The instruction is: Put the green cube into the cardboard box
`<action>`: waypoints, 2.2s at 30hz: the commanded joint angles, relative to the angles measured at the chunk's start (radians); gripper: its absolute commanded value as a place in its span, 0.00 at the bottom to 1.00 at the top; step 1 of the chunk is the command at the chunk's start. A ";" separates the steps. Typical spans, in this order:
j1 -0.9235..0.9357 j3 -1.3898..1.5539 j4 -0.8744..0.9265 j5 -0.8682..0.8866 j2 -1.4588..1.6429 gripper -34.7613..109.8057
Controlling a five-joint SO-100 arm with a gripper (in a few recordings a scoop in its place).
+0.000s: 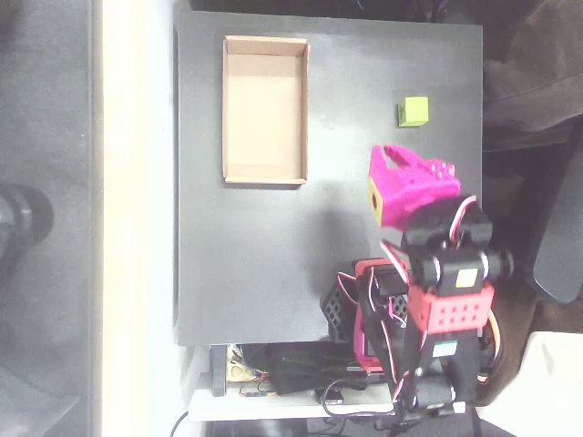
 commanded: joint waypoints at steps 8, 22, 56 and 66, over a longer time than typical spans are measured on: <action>0.023 -0.371 -0.002 0.008 -0.316 0.26; 0.221 -0.522 -0.003 0.006 -0.644 0.26; 0.264 -0.675 -0.005 0.005 -1.080 0.50; 0.264 -0.666 -0.143 0.005 -1.220 0.50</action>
